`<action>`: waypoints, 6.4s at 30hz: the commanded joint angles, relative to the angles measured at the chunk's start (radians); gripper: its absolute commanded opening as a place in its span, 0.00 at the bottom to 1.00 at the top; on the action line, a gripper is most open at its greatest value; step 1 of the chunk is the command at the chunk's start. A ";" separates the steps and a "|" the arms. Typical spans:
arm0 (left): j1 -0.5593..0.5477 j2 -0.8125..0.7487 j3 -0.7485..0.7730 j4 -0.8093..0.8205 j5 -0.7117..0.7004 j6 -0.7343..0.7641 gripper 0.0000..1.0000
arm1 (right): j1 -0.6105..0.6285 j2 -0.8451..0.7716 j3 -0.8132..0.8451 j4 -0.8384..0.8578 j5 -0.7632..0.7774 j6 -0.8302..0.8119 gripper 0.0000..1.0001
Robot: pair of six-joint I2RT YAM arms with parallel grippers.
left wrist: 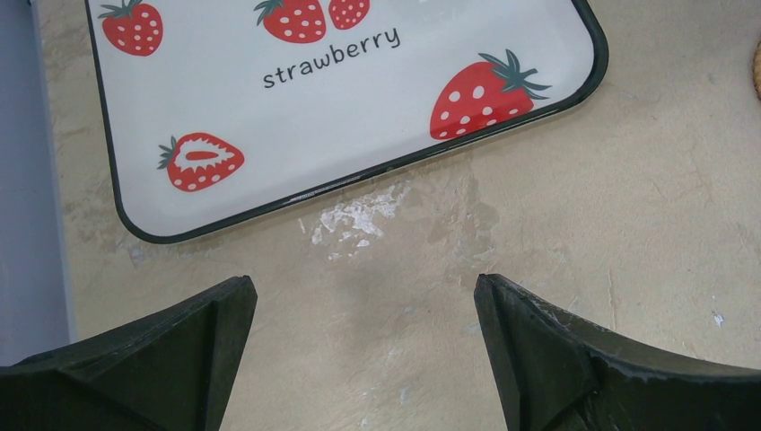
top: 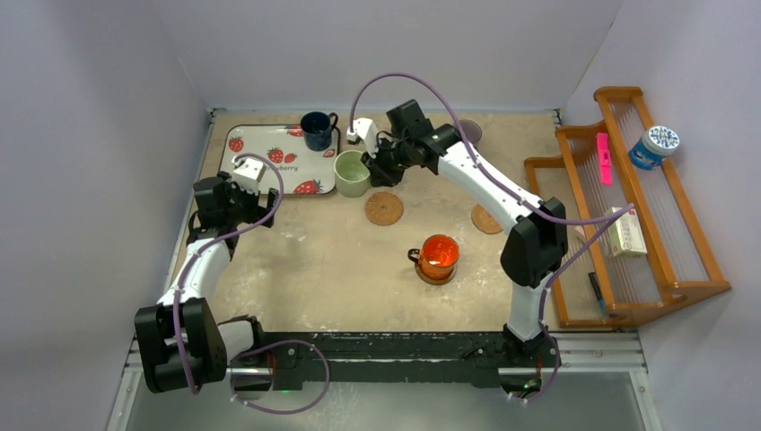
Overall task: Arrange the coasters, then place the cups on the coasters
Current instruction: Place the cup on the coaster.
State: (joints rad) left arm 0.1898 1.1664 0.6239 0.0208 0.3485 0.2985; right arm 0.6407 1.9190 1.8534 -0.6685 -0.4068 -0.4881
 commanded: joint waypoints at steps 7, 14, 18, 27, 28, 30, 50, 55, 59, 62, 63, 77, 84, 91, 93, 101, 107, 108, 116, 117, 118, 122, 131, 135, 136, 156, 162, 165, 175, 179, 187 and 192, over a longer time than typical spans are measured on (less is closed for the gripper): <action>0.004 -0.013 -0.007 0.025 0.027 0.006 1.00 | -0.015 -0.095 -0.054 0.153 0.017 0.091 0.00; 0.003 -0.012 -0.009 0.028 0.029 0.011 1.00 | -0.025 -0.110 -0.041 0.139 0.060 0.097 0.00; 0.004 -0.008 -0.009 0.028 0.032 0.011 1.00 | -0.036 -0.147 -0.081 0.163 0.078 0.098 0.00; 0.004 -0.016 -0.010 0.026 0.034 0.011 1.00 | -0.044 -0.306 -0.259 0.277 0.197 0.099 0.00; 0.003 -0.016 -0.010 0.025 0.035 0.011 1.00 | -0.046 -0.336 -0.298 0.304 0.209 0.100 0.00; 0.003 -0.016 -0.010 0.025 0.038 0.010 1.00 | -0.050 -0.388 -0.366 0.357 0.236 0.103 0.00; 0.003 -0.014 -0.015 0.015 0.091 0.004 1.00 | -0.232 -0.617 -0.638 0.442 0.207 0.222 0.00; 0.003 -0.033 -0.025 0.023 0.103 0.004 1.00 | -0.250 -0.665 -0.686 0.479 0.189 0.210 0.00; 0.004 -0.023 -0.026 0.025 0.111 0.004 1.00 | -0.270 -0.657 -0.659 0.431 0.172 0.194 0.00; 0.004 -0.012 -0.026 0.027 0.118 0.004 1.00 | -0.296 -0.648 -0.665 0.405 0.161 0.173 0.00; 0.004 -0.009 -0.024 0.028 0.119 0.004 1.00 | -0.308 -0.647 -0.672 0.406 0.155 0.165 0.00; 0.003 0.014 -0.023 0.033 0.129 0.002 1.00 | -0.533 -0.650 -0.793 0.460 0.088 0.127 0.00; 0.003 0.010 -0.023 0.030 0.133 0.003 1.00 | -0.600 -0.687 -0.888 0.516 0.078 0.138 0.00; 0.003 0.018 -0.023 0.031 0.136 0.002 1.00 | -0.639 -0.683 -0.942 0.542 0.066 0.145 0.00; 0.003 0.021 -0.023 0.031 0.138 0.002 1.00 | -0.639 -0.681 -0.951 0.550 0.063 0.151 0.00; 0.003 0.026 -0.021 0.033 0.139 0.002 1.00 | -0.686 -0.679 -0.976 0.573 0.043 0.149 0.00; 0.003 0.038 -0.016 0.030 0.139 0.000 1.00 | -0.694 -0.686 -0.982 0.551 0.046 0.135 0.00; 0.003 0.037 -0.016 0.030 0.139 0.001 1.00 | -0.696 -0.686 -0.984 0.549 0.048 0.134 0.00; 0.003 0.036 -0.016 0.028 0.138 0.000 1.00 | -0.716 -0.662 -0.975 0.526 0.045 0.130 0.00; 0.003 0.035 -0.016 0.028 0.138 0.000 1.00 | -0.718 -0.658 -0.972 0.517 0.047 0.125 0.00; 0.003 0.033 -0.018 0.029 0.138 0.001 1.00 | -0.721 -0.658 -0.971 0.512 0.047 0.121 0.00; 0.003 0.037 -0.018 0.032 0.144 0.002 1.00 | -0.732 -0.678 -0.991 0.521 0.025 0.120 0.00; 0.004 0.044 -0.016 0.030 0.146 0.001 1.00 | -0.756 -0.647 -1.000 0.506 0.010 0.102 0.00; 0.004 0.043 -0.018 0.033 0.145 0.001 1.00 | -0.772 -0.660 -1.013 0.495 0.004 0.079 0.00; 0.004 0.046 -0.017 0.034 0.145 -0.001 1.00 | -0.778 -0.666 -1.019 0.496 0.000 0.076 0.00; 0.003 0.075 0.002 0.029 0.135 -0.013 1.00 | -0.833 -0.603 -1.019 0.477 -0.050 0.038 0.00; 0.003 0.069 0.033 -0.014 0.126 0.006 1.00 | -0.862 -0.594 -1.007 0.459 -0.077 0.031 0.00; 0.005 0.052 -0.003 0.015 0.120 0.016 1.00 | -0.869 -0.598 -1.012 0.462 -0.094 0.027 0.00; 0.003 0.021 -0.060 0.035 0.123 0.020 1.00 | -0.871 -0.581 -1.011 0.442 -0.104 -0.002 0.00; 0.003 0.002 -0.093 0.057 0.116 0.021 1.00 | -0.871 -0.559 -1.007 0.441 -0.096 -0.009 0.00; 0.004 -0.064 -0.123 0.076 0.113 0.019 1.00 | -0.871 -0.566 -1.011 0.433 -0.095 -0.020 0.00; 0.003 -0.051 -0.120 0.075 0.119 0.019 1.00 | -0.871 -0.568 -1.014 0.437 -0.087 -0.021 0.00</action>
State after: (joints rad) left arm 0.1894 1.1198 0.5083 0.0559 0.4568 0.3065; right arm -0.2256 1.3876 0.8120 -0.2726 -0.4610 -0.4919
